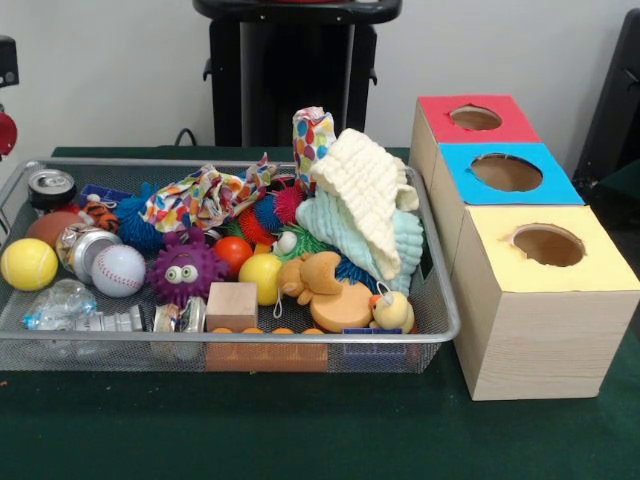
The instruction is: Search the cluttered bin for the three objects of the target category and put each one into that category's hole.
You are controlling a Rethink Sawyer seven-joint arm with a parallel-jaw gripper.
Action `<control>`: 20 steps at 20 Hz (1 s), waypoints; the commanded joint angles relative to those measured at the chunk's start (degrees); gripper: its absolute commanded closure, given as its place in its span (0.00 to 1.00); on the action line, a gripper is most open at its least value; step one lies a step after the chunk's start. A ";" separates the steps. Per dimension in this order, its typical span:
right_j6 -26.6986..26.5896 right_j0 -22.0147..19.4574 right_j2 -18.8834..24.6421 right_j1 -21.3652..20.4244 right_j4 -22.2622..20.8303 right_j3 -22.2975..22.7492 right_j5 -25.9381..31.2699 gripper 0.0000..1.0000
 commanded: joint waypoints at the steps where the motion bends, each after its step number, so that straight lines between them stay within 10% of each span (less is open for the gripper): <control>1: 16.80 1.64 1.07 7.28 5.33 4.23 5.81 1.00; 20: 16.12 -0.41 5.91 11.98 10.00 6.76 2.17 1.00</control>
